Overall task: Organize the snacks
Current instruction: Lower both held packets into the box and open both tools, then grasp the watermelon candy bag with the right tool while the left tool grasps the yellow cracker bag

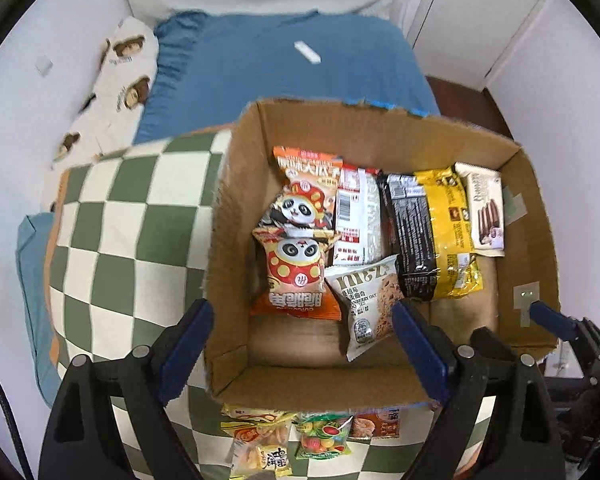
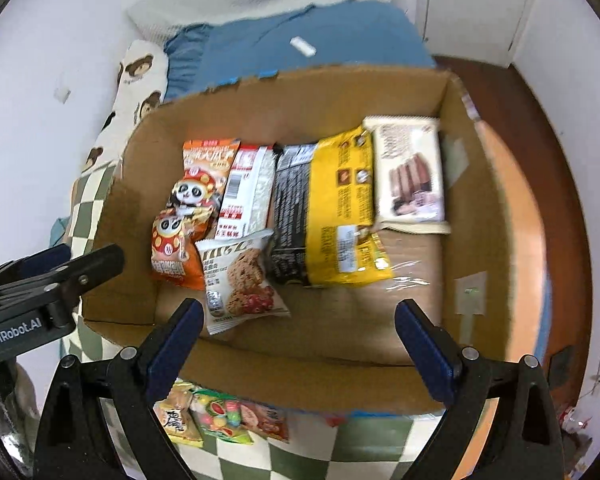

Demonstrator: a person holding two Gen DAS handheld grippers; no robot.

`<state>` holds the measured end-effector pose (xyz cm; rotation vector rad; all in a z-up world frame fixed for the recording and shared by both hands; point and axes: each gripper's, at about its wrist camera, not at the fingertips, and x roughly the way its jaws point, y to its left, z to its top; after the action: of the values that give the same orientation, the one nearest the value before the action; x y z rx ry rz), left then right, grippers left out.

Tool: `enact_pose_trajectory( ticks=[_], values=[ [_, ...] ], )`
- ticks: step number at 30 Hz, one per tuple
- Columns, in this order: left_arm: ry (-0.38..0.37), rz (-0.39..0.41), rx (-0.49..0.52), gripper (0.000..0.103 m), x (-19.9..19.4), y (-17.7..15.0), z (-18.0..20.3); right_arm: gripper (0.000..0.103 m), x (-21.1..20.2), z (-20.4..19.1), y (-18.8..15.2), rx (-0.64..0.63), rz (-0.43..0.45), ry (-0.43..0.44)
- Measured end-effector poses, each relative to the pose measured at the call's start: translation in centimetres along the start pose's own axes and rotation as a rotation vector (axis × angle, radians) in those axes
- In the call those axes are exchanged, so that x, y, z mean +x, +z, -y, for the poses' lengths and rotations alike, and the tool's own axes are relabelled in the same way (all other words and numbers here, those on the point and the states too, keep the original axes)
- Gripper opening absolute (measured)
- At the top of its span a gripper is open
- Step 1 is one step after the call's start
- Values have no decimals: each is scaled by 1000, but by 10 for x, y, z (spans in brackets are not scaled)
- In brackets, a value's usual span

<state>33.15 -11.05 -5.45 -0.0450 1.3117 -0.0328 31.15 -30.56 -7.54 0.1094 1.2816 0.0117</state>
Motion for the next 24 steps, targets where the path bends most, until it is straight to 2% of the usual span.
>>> enact_pose_trajectory(
  ticks=[6, 10, 19, 24],
  values=[
    [-5, 111, 10, 91, -37, -25, 2, 98, -42, 0, -21, -30, 121, -47],
    [19, 192, 33, 91, -60, -45, 6, 98, -62, -7, -38, -45, 184, -63],
    [-6, 281, 28, 91, -96, -84, 5, 98, -110, -5, -79, -11, 307, -41],
    [10, 284, 24, 91, -96, -104, 1, 98, -111, -2, -94, 7, 305, -6]
  ],
)
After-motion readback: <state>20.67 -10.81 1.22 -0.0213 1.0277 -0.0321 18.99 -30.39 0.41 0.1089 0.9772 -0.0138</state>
